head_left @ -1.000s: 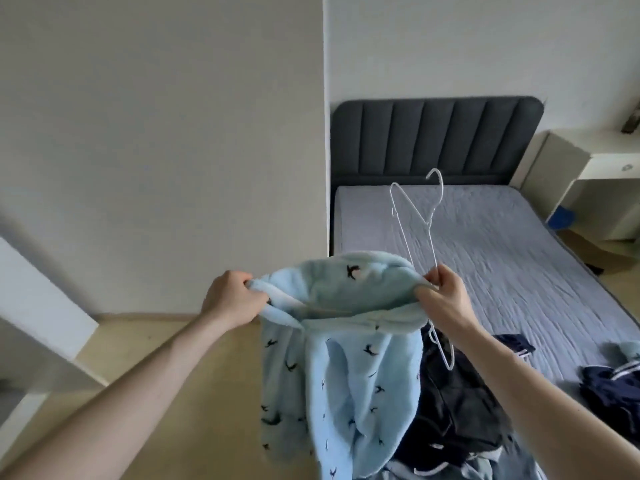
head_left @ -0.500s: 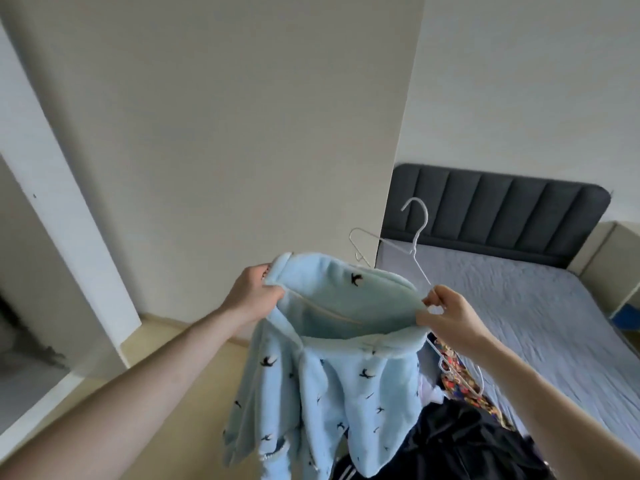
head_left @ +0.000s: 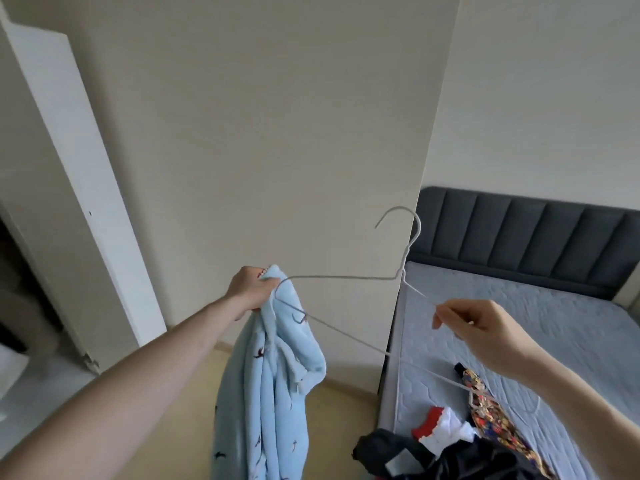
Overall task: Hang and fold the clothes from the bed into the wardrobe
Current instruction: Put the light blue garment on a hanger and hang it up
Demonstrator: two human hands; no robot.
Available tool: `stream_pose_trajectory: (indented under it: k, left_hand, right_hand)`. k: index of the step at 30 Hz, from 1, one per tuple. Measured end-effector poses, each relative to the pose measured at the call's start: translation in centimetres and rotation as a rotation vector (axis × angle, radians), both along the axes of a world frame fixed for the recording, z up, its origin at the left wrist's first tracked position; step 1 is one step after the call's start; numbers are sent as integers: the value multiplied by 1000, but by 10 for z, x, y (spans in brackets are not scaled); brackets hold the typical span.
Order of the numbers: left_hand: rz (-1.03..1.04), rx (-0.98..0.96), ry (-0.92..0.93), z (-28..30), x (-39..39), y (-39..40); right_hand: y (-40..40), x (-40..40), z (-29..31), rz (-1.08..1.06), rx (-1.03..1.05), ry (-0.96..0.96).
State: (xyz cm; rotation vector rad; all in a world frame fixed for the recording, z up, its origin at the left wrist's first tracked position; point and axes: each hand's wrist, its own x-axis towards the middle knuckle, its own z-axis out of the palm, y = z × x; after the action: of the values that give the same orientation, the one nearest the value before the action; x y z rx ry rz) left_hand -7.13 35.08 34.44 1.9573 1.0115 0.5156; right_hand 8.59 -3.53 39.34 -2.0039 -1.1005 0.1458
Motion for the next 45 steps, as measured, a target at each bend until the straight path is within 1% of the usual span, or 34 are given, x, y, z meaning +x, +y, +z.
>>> stream_pose_trajectory:
  k: [5,10,13,15,18,23,28,31,32,34,36,37,40,41,42,44,45]
  left_hand:
    - [-15,111,-10,17,-4,-1]
    - [-55,264,-15,37,-11,9]
    - [-46,367,12,49,-20,19]
    - [-28,395,17,56,-26,25]
    - [-22,400,-17,63,-35,25]
    - [-94,404,-111,79,-32,-4]
    - [-162,255,-280,98,-23,-33]
    - [-238,196,-374,112,-20,-47]
    - [-272,180,-402,116,-18,-52]
    - [-338,173,-419,123,-14,-61]
    - [-402,206,-373,124,-11,-68]
    - [-436,228,-312,123,-12,-71]
    - [-572,356,-12,118,-16,-81]
    - [-609,442,73,116,-17,-82]
    - [-627,554,121,114,-17,-81]
    - [-644,789,155,112,-17,-74]
    - [-661,858,174,111,-17,-67]
  right_hand:
    - [7,-11,1,32,-37,-35]
    - [21,-20,4,9,-4,-50]
    - [27,-22,3,-17,30,-64]
    - [29,-23,4,-26,48,-56]
    - [34,-28,4,-8,58,-35]
    - [54,-42,-8,54,-36,-31]
    - [71,-56,-16,28,4,10]
    - [74,-63,-20,61,-123,-5]
    - [75,-67,-22,75,-133,-3]
    - [74,-73,-28,60,-26,65]
    - [71,-73,-32,12,135,158]
    - [70,-72,-34,-5,193,191]
    - [63,-69,-38,-32,296,253]
    - [61,-70,-41,-36,309,263]
    - [59,-71,-43,-38,315,273]
    - [57,-74,-48,-32,323,288]
    - [56,-74,-51,-31,327,291]
